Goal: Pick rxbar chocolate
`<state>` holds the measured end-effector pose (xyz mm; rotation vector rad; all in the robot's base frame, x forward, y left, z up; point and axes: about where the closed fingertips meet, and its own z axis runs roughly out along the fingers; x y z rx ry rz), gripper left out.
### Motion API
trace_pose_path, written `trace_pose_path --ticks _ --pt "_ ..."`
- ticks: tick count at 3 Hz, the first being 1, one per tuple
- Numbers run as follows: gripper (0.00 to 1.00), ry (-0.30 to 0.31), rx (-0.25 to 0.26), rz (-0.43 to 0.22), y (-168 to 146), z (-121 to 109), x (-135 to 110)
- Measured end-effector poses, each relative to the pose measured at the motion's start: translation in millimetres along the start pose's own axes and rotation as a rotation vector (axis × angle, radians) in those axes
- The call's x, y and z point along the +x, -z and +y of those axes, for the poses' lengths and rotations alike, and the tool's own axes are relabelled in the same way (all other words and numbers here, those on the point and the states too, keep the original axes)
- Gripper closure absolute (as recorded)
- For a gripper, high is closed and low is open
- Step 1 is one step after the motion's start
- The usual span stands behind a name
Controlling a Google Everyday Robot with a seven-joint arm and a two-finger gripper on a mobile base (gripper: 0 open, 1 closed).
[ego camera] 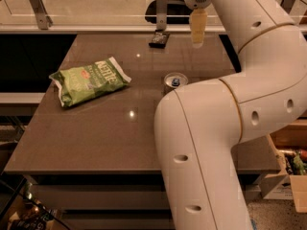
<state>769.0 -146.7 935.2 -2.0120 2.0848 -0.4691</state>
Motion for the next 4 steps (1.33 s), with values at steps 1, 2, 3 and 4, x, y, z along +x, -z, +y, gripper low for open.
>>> trace_pose_path --ticks 1,2,3,4 --pt "0.00 -0.046 -0.028 0.028 5.3 10.1 11.7" --pt "0.00 -0.087 -0.066 0.055 9.9 23.2 19.0" --pt "0.00 -0.122 -0.064 0.060 19.4 31.3 35.6" --pt "0.00 -0.091 -0.066 0.020 30.1 45.4 48.7"
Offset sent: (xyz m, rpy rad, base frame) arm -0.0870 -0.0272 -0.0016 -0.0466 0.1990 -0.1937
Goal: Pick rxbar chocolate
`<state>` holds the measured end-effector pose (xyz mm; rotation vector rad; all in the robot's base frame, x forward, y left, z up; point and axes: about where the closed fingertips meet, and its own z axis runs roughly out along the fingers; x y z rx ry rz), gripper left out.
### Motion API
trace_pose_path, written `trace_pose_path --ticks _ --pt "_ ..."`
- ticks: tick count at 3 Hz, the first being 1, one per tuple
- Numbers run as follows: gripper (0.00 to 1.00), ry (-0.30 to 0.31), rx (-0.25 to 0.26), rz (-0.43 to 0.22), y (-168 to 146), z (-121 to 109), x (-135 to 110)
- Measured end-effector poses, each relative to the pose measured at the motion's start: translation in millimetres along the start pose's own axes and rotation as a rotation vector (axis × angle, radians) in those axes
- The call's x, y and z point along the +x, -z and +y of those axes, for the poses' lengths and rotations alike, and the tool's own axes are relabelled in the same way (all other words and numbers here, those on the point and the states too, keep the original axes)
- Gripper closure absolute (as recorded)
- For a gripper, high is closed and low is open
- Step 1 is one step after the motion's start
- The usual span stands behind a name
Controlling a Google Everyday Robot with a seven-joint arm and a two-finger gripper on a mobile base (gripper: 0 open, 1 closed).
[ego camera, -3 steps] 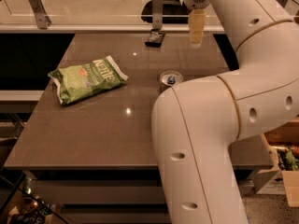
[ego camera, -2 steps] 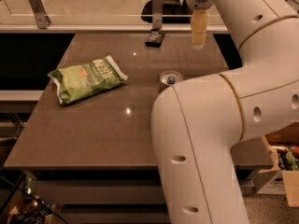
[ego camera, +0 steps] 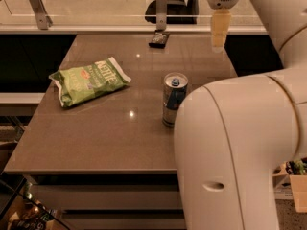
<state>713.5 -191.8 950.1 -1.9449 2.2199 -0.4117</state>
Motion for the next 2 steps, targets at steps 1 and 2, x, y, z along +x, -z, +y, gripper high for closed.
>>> trace_pose_path --ticks 1,2 --pt "0.00 0.044 0.015 -0.057 10.3 16.5 17.9" --pt "0.00 0.050 0.047 -0.115 20.6 38.2 45.2"
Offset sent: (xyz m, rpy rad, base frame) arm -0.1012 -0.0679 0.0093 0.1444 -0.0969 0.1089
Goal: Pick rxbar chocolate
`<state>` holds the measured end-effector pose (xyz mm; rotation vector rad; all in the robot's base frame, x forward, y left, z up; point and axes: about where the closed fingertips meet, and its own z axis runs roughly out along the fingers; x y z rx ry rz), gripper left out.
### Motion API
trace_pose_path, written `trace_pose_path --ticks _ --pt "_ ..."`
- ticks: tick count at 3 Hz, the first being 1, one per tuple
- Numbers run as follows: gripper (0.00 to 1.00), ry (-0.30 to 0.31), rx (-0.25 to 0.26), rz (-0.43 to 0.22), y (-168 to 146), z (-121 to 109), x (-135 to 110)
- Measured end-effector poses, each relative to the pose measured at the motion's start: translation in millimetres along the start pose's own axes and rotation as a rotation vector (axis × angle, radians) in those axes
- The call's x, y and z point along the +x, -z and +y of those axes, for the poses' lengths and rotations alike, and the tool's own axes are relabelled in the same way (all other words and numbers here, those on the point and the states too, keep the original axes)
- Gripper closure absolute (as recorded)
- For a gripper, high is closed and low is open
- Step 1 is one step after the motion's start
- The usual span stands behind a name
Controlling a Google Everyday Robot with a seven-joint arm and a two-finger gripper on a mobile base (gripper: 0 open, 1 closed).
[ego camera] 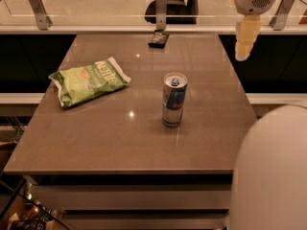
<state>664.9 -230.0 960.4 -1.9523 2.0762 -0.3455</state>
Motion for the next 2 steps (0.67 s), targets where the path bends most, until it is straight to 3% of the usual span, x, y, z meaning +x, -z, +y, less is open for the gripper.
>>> trace_pose_path --ticks 1,2 --pt "0.00 -0.003 0.062 -0.053 6.4 20.0 23.4" --pt "0.00 -0.002 0.061 -0.053 6.4 19.8 22.9"
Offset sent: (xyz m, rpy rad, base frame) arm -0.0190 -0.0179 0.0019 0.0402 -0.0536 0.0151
